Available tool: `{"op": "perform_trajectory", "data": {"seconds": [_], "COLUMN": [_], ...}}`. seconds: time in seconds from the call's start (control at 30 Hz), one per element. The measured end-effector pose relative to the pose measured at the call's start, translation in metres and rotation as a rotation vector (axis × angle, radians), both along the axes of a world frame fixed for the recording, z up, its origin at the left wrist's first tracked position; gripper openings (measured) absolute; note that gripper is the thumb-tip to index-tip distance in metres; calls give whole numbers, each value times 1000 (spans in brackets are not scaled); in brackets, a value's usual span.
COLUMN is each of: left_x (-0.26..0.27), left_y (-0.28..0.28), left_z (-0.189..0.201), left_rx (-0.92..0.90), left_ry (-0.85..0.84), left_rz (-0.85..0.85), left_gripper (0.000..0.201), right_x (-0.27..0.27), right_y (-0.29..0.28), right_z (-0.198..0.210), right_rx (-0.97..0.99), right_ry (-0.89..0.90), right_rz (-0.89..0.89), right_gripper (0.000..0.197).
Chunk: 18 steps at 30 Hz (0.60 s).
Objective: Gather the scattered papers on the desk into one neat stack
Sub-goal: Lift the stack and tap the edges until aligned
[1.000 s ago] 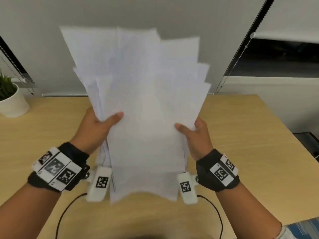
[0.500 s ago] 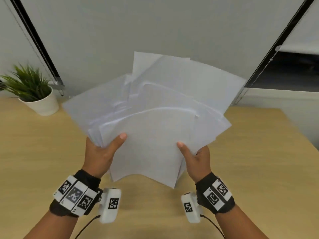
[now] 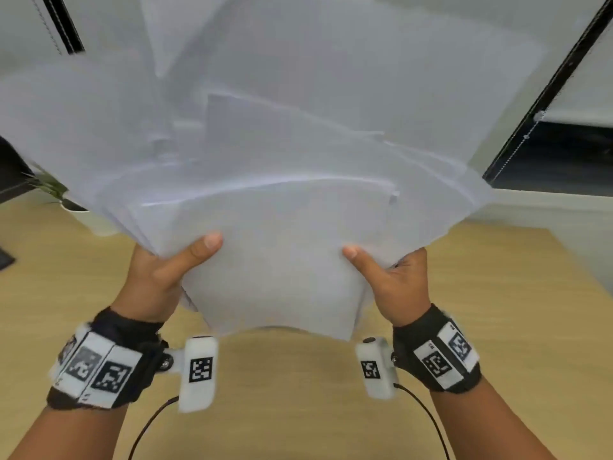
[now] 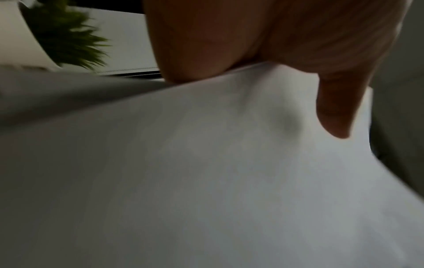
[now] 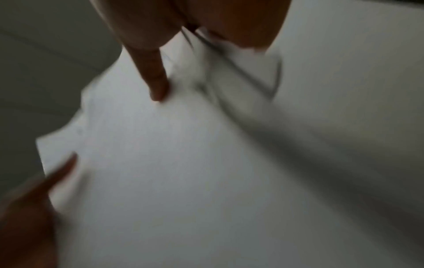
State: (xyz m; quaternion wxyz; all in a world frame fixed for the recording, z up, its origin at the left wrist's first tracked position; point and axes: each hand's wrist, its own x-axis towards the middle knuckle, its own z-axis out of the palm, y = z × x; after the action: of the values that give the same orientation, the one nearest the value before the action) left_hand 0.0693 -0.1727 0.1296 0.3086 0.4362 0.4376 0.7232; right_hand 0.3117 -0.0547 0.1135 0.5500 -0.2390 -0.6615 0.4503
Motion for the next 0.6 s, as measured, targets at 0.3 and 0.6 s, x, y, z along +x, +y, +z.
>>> {"op": "perform_trajectory", "data": {"seconds": [0.3,0.6], "left_x": [0,-1], "left_y": [-8,-5], "left_z": [-74,-86], "left_rx": [-144,-140], "left_ry": [-61,-125], "left_rz": [-33,-7], "left_gripper": [52,46], "right_x": [12,18], "right_y": [-12,-7], "right_z": [-62,-72], "right_rx": [-332,-480], "right_ry": [-50,59], "right_rz": [12,-20], "right_gripper": [40,72]}}
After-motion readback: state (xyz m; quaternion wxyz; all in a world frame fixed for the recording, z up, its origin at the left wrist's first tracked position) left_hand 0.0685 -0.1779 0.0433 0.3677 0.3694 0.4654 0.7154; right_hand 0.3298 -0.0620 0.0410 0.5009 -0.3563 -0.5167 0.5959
